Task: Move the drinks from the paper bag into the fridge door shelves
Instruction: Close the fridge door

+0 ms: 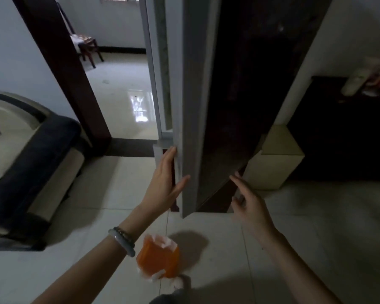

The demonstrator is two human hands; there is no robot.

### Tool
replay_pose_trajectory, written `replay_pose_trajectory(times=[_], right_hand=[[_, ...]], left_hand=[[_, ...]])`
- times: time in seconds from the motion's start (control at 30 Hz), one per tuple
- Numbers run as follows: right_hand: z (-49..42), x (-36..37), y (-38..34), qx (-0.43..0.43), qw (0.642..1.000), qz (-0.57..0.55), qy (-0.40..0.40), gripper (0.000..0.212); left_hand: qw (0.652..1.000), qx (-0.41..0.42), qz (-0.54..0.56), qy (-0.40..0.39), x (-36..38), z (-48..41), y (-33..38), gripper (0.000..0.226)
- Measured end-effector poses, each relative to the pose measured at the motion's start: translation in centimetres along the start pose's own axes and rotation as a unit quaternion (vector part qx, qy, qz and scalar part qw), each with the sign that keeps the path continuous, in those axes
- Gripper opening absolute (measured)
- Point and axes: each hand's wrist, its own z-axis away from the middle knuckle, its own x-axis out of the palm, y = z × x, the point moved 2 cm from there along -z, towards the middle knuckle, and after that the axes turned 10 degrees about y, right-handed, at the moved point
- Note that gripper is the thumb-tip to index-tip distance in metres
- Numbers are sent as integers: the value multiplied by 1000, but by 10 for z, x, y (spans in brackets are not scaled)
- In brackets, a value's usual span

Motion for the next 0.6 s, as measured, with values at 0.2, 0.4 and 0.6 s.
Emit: replay_pose_trajectory(times=[0.2, 0.4, 0.6], right_hand=[[-52, 17, -8, -20, 1000, 14, 9, 49], [-79, 31, -9, -8, 999, 34, 24, 43], [-106, 35, -23, -13, 998, 53, 28, 41]], left_hand=[[996, -11, -5, 83, -11, -72, -61, 56], [983, -82, -16, 161, -12, -141, -111, 28], [977, -143, -7, 159, -5, -209, -147, 37]])
